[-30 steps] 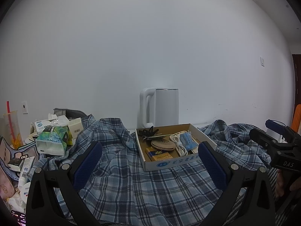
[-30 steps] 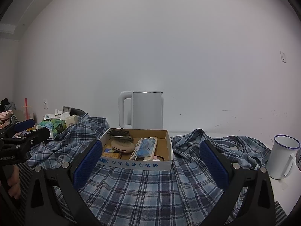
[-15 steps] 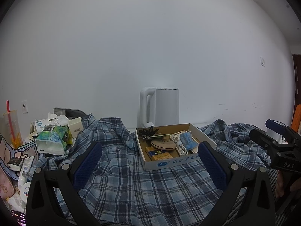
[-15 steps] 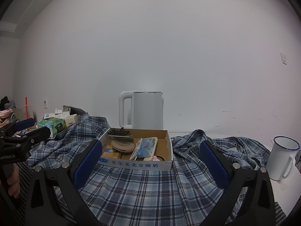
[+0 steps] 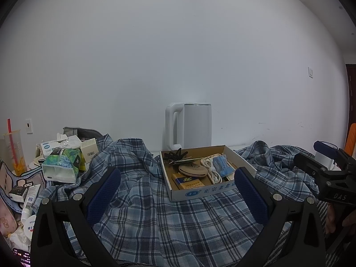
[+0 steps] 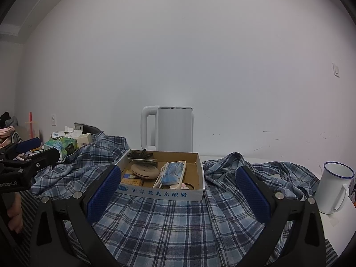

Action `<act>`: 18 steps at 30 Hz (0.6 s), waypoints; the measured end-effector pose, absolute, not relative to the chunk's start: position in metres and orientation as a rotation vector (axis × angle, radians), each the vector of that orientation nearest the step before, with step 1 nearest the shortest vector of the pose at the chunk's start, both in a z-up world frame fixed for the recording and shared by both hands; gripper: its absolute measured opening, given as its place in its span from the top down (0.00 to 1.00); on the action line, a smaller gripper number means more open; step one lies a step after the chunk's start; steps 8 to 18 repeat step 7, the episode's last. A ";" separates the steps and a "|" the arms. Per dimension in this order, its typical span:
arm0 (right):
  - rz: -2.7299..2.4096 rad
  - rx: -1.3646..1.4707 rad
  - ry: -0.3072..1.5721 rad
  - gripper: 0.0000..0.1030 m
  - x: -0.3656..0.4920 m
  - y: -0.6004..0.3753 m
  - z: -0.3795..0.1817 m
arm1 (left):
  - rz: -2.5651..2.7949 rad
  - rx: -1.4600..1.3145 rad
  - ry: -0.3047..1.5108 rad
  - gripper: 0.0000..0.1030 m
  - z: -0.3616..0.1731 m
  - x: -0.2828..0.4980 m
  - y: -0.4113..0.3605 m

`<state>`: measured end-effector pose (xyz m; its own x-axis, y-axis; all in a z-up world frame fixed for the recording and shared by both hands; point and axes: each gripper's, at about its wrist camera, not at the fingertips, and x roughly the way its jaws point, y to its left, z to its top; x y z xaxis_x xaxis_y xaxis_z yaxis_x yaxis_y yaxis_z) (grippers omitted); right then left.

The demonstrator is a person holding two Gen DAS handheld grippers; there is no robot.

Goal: Organize soft objects

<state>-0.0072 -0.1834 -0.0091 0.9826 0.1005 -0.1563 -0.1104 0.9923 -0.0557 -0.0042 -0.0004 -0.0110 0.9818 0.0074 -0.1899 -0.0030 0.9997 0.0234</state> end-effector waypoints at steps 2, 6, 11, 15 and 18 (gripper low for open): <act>0.106 -0.065 0.156 0.00 -0.008 -0.183 -0.009 | 0.007 0.024 0.194 0.00 -0.012 -0.004 -0.002; 0.106 -0.070 0.160 0.00 -0.007 -0.183 -0.009 | 0.008 0.023 0.192 0.00 -0.012 -0.004 -0.002; 0.105 -0.070 0.160 0.00 -0.007 -0.183 -0.009 | 0.008 0.023 0.192 0.00 -0.012 -0.004 -0.002; 0.105 -0.070 0.160 0.00 -0.007 -0.183 -0.009 | 0.008 0.023 0.192 0.00 -0.012 -0.004 -0.002; 0.105 -0.070 0.160 0.00 -0.007 -0.183 -0.009 | 0.008 0.023 0.192 0.00 -0.012 -0.004 -0.002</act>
